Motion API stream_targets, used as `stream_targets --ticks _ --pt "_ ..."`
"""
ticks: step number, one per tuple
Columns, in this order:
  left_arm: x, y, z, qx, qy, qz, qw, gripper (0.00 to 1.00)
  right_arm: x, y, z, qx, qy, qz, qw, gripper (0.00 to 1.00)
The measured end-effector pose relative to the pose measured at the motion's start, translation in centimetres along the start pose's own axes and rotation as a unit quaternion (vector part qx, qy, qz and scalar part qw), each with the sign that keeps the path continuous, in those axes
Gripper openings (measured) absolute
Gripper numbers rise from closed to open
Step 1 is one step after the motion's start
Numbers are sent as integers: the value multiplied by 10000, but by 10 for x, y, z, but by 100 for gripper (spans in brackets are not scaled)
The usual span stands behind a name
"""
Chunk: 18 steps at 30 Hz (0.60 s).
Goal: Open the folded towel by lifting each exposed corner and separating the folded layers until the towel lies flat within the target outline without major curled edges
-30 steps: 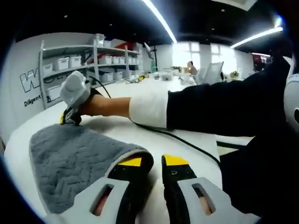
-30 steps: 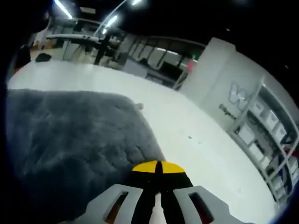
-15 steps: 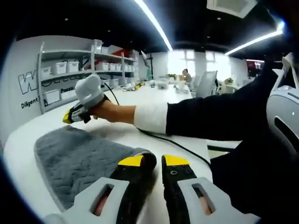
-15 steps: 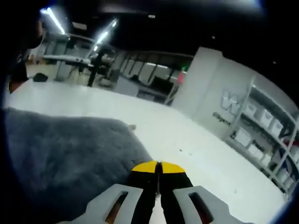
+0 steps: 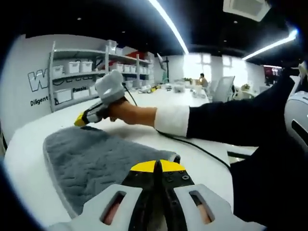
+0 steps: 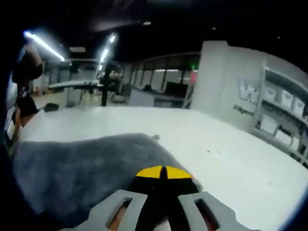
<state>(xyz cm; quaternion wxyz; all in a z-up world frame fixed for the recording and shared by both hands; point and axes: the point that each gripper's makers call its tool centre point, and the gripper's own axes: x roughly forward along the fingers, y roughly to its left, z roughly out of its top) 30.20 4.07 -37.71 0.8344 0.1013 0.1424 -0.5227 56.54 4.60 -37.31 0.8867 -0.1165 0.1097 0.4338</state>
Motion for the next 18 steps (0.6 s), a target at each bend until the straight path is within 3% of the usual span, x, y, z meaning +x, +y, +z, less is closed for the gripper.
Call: stream_targets --ticks 7,10,14,16,18 --pt "9 -6 -12 -9 257 -52 9997 1 4 -1 -14 214 297 -2 9993 0" --pt "11 -6 -18 -201 370 -53 9991 1 7 -2 -29 -29 640 -100 9979 0" --pt "12 -7 -20 -226 424 1 9988 1 8 1 -28 -207 703 -208 9971 0" --pt "11 -7 -19 -219 401 9 9990 1 8 -3 -30 71 763 -425 9962 0" --pt "8 -5 -13 -374 250 42 9990 1 8 -2 -27 223 737 -416 9962 0"
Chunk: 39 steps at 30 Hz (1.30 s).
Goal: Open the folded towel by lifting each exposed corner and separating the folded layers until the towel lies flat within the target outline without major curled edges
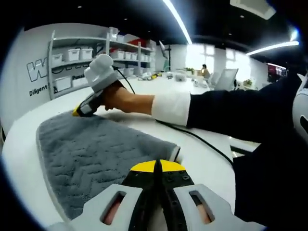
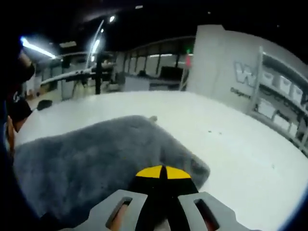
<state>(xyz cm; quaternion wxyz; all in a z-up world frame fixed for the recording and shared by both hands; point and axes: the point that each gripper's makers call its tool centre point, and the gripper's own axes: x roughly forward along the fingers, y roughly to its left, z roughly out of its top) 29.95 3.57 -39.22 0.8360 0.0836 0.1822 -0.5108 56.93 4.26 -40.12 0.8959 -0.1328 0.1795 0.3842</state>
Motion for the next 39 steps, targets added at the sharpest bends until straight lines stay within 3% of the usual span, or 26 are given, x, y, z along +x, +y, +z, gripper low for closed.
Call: stream_targets --ticks 2,7,11,13,16,21,24,27,31,39 --pt "-6 4 11 -219 -262 45 9994 1 0 0 0 42 -17 -30 10000 0" --pt "-23 20 22 -683 -507 168 9962 1 -4 -5 5 28 -132 -251 9996 0" --pt "-39 24 35 -1239 -788 -128 9891 0 -12 -8 19 92 -367 -353 9987 0" --pt "-48 32 36 -1047 -813 94 9911 0 -19 -11 31 -1 -630 -436 9971 0" --pt "-60 44 37 -860 -769 387 9926 0 -22 2 39 173 -843 16 9963 0" --pt "-81 64 40 -1035 -1006 515 9882 1 -19 18 43 -577 -970 280 9932 0" --pt "-87 74 33 -1032 -985 579 9881 1 -19 30 50 -1004 -1146 329 9878 0" --pt "-94 90 31 -665 -1068 901 9880 2 -21 41 60 -1186 -1319 393 9833 0" --pt "-97 98 22 -794 -931 914 9883 18 -23 54 69 -1079 -1465 685 9809 0" --pt "-94 104 9 -892 -684 932 9893 32 -20 66 70 -1132 -1418 848 9797 0"
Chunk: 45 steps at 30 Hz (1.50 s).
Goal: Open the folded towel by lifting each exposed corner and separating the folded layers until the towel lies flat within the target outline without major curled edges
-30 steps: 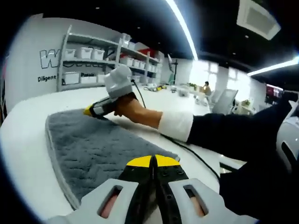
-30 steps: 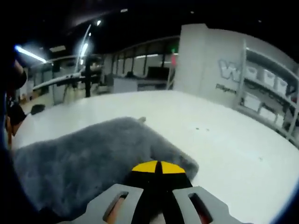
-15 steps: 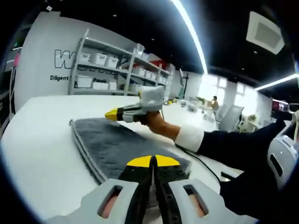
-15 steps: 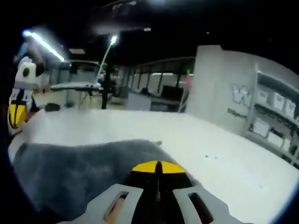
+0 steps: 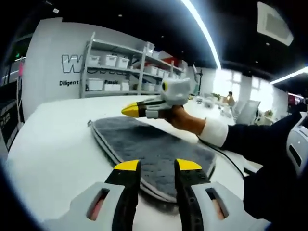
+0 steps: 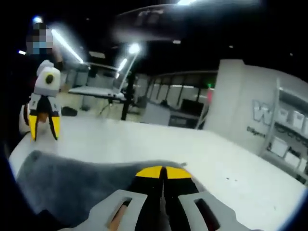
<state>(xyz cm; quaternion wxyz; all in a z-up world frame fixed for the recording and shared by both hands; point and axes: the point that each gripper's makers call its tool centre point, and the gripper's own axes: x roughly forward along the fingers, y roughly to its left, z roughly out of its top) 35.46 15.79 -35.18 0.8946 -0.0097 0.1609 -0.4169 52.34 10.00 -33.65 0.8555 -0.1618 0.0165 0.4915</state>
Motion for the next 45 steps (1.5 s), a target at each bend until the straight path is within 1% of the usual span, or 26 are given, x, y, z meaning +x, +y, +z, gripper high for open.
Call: stream_targets --ticks 4,6,8,15,18,21,25,28,33,36,40,44,45 --pt "4 4 -13 -36 278 78 9996 37 3 6 2 10 -52 80 10000 3" --pt "5 6 -19 -44 411 106 9991 39 5 10 2 0 -37 140 9999 7" --pt "6 7 -22 -55 477 133 9988 39 8 12 1 15 7 173 9998 11" --pt "8 11 -34 -191 720 174 9971 43 14 20 -3 25 140 296 9995 15" --pt "10 11 -39 -240 815 143 9963 43 17 24 -3 226 196 320 9990 17" --pt "11 11 -40 -311 822 120 9961 43 19 22 2 423 230 250 9985 18" --pt "12 9 -41 -346 835 78 9959 41 24 23 4 508 313 154 9981 22" --pt "15 8 -45 -368 888 40 9954 40 26 26 1 436 399 133 9982 25" --pt "16 8 -46 -387 902 13 9952 39 30 33 -9 260 578 164 9979 25" --pt "15 9 -45 -346 888 21 9954 37 30 36 -14 232 651 189 9974 24" --pt "12 8 -41 -220 838 72 9962 32 30 39 -19 179 708 187 9972 23" --pt "10 7 -38 -81 834 93 9964 30 29 41 -20 144 714 193 9972 23" --pt "10 6 -37 -13 786 87 9969 30 29 43 -20 134 710 199 9972 22"
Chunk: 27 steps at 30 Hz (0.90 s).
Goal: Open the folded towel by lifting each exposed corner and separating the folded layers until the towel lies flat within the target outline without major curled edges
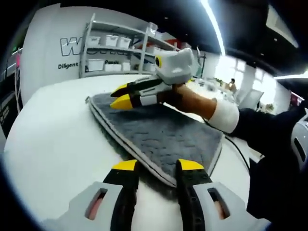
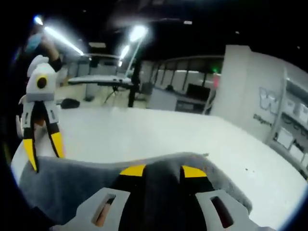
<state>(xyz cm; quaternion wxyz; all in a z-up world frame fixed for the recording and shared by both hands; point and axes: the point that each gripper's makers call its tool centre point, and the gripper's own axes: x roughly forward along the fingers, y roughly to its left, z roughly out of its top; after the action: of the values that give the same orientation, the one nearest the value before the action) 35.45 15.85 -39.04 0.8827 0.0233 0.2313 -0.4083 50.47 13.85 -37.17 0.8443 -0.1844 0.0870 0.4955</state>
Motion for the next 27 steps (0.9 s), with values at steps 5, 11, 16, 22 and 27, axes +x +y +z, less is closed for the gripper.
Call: stream_targets --ticks 5,11,16,22,27 --pt "1 -1 0 -88 -1 -60 9999 26 -1 1 1 -19 -12 -22 10000 21" --pt "4 -5 -13 -483 277 -257 9981 24 0 2 -1 -26 9 -32 10000 21" --pt "4 -3 -15 -700 257 -278 9968 24 0 3 -3 -37 40 -25 10000 21" --pt "4 -1 -15 -928 207 -316 9950 19 2 2 -5 -36 56 7 10000 21" --pt "2 -4 -11 -745 154 -274 9967 13 1 2 -4 -21 36 5 10000 21"
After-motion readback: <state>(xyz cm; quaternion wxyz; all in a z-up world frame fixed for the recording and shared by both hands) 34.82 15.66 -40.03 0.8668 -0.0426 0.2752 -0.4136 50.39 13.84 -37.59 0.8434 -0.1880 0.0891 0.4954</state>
